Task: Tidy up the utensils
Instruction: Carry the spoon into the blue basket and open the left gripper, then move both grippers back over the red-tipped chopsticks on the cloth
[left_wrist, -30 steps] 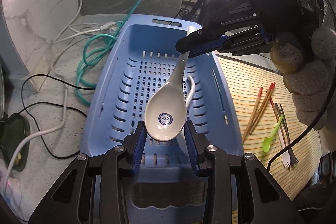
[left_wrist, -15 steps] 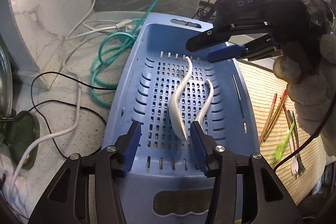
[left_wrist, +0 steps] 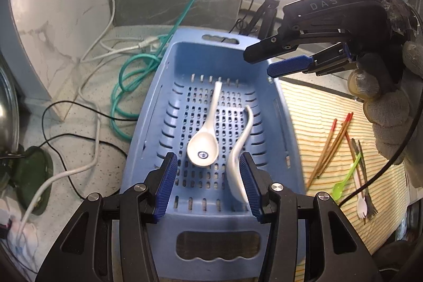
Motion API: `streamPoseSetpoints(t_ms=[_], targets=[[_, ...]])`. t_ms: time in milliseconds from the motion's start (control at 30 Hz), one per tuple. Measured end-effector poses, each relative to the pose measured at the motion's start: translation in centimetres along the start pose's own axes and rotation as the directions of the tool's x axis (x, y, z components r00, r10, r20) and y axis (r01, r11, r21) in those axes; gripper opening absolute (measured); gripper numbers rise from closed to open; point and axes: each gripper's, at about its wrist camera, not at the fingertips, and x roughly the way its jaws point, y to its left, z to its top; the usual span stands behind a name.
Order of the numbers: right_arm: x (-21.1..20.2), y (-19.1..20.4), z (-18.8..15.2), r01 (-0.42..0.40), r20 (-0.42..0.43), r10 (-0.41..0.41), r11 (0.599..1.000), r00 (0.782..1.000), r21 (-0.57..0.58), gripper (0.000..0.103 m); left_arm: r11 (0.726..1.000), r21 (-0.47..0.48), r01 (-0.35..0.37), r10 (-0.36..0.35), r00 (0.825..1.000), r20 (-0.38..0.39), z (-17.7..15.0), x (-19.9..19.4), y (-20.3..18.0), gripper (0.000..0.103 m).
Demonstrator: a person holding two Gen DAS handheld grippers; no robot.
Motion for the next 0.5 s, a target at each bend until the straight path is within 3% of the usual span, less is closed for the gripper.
streamPoseSetpoints(t_ms=[300,500], targets=[[-5.5,-1.5,-1.6,-0.013,0.055,0.014,1.000,0.998,-0.022,0.045,0.998,0.062,0.024,-0.026,0.999,0.031,0.1,-1.8,-3.1,0.048],[-9.9,-4.5,-3.7,-0.017,0.091,0.017,1.000,0.996,0.000,0.045,0.992,0.111,0.056,-0.060,0.998,0.034,0.1,-2.4,-5.9,0.048]])
